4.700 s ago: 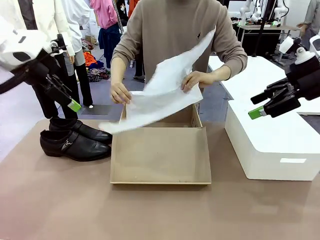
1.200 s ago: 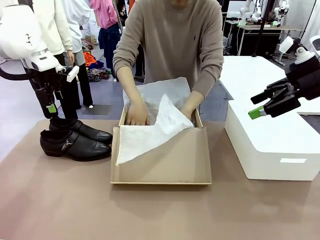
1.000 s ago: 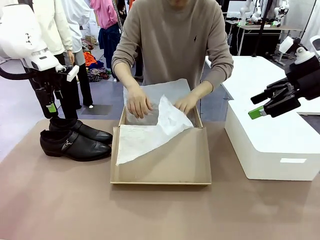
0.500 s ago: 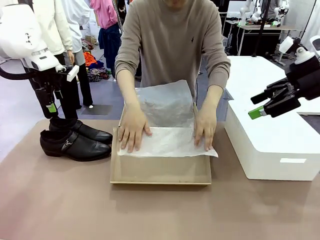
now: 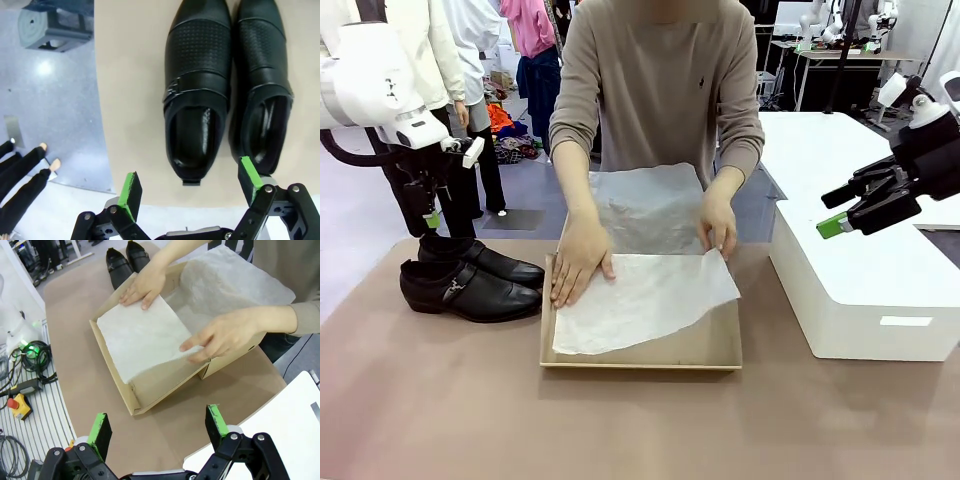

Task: Pack the shoes into the box.
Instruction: Place one shoe of the Shoes into the Shoes Box.

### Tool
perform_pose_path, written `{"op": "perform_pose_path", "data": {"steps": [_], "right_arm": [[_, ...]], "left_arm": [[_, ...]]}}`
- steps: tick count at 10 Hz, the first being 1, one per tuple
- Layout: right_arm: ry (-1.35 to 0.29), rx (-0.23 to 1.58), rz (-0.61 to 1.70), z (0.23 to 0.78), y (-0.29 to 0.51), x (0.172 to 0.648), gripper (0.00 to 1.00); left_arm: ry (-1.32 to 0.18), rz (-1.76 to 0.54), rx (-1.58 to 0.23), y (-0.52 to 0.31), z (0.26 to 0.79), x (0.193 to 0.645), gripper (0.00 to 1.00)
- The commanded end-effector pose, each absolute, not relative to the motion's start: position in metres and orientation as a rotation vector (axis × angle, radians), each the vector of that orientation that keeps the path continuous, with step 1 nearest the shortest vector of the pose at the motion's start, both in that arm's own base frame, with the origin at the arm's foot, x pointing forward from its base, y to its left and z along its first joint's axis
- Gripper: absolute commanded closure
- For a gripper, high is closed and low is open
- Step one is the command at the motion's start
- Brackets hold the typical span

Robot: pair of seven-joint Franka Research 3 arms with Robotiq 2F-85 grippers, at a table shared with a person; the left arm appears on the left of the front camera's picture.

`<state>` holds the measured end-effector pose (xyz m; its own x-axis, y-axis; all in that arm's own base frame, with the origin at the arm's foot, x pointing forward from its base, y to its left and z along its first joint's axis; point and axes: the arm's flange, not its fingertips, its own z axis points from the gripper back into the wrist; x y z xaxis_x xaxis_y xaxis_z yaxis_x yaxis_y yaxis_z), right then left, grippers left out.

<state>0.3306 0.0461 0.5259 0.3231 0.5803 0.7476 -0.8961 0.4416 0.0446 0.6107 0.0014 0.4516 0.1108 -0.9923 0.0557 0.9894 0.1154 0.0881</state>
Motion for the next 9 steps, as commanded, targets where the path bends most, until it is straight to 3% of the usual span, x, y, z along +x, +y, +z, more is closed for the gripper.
{"op": "perform_pose_path", "data": {"steps": [1,9], "right_arm": [[-0.757,0.526,1.048,0.525,0.045,0.334,0.0],[-0.757,0.526,1.048,0.525,0.045,0.334,0.0]], "left_arm": [[-0.104,-1.424,0.005,0.002,0.446,0.628,0.0],[-0.051,-1.412,-0.021,0.005,0.393,0.651,0.0]]}}
